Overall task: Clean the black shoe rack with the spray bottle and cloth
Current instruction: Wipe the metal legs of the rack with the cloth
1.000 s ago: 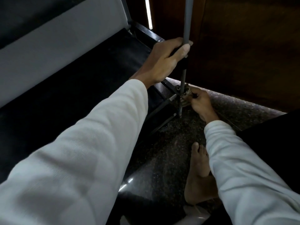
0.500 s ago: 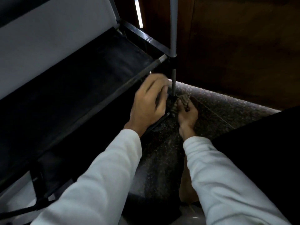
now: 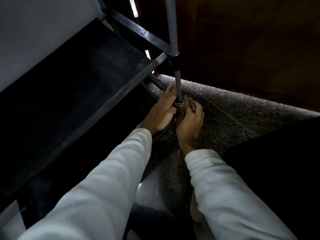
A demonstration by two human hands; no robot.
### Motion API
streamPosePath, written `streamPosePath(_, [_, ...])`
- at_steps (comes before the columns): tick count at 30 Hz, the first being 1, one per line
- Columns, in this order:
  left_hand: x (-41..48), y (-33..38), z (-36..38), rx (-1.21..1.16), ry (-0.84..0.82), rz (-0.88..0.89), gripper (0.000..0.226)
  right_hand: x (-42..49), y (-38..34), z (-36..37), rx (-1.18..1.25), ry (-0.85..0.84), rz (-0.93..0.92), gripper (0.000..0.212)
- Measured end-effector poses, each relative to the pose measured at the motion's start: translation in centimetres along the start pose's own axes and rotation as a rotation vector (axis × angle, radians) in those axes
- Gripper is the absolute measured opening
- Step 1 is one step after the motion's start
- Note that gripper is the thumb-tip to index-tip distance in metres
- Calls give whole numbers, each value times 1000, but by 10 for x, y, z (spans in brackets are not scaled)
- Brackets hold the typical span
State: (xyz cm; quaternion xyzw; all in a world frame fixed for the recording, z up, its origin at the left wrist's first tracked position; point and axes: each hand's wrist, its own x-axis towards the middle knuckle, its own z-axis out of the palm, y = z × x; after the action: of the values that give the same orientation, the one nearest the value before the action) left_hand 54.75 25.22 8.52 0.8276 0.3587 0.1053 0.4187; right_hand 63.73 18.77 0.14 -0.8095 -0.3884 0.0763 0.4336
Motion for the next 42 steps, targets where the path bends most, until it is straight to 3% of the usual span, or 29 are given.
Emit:
streamPosePath(4, [4,-8,1,34,17,80,74,-8,12,10,4,3,90,37])
streamPosePath(6, [6,-9,3,65,21,79,74,-9,28,13,35,-133,198,35])
streamPosePath(8, [7,-10,2,124,29,94,73,-8,42,16,-45,-236,179,37])
streamPosePath(11, [9,-14,-1,269,32,167,71,-6,48,20,-51,-267,172,37])
streamPosePath(20, [9,-15,-3,167,90,173,72,-6,15,21,175,129,13,36])
streamPosePath(24, [11,-18,-1,139,84,177,73,-5,29,25,221,-95,138,49])
streamPosePath(31, [10,-17,-2,93,99,171,70,3,68,32,105,-353,86,47])
streamPosePath(35, [9,-16,-3,78,91,163,71,4,64,36,103,-261,57,40])
streamPosePath(42, [9,-19,-2,83,102,156,71,13,51,27,142,-290,232,49])
